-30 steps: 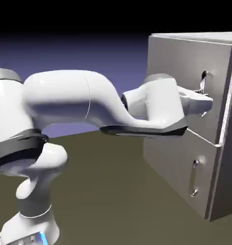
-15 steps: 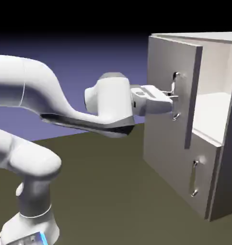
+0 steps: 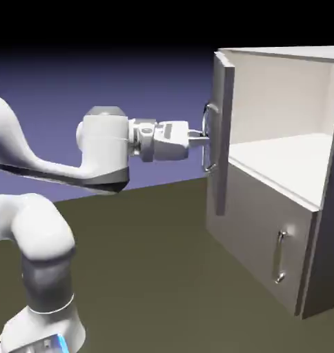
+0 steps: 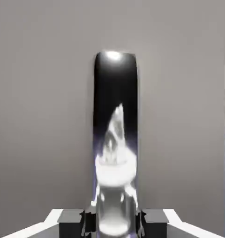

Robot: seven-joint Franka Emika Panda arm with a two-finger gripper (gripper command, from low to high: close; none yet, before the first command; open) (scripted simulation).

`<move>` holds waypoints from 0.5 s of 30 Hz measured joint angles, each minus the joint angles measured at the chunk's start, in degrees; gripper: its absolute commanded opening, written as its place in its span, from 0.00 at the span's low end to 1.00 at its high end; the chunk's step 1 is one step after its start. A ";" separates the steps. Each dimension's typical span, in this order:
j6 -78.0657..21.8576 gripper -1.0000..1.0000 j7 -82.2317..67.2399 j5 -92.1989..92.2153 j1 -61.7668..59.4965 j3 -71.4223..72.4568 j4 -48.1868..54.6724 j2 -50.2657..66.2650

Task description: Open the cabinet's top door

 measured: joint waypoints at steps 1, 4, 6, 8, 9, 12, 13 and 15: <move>-0.79 0.00 -1.21 2.49 -0.26 1.50 -0.81 -1.23; -3.56 0.00 -4.74 9.98 -0.41 5.98 -2.95 -4.78; -5.80 0.00 -6.96 14.98 0.02 9.04 -4.12 -6.96; -8.38 0.00 -9.01 19.98 0.81 12.26 -5.07 -8.93; -9.80 0.00 -9.95 22.49 1.34 13.94 -5.45 -9.81; -14.61 0.00 -12.35 29.99 3.28 19.38 -6.12 -11.91; -16.39 0.00 -13.01 32.49 4.01 21.34 -6.17 -12.39; -20.15 0.00 -14.06 37.45 5.49 25.44 -5.97 -12.98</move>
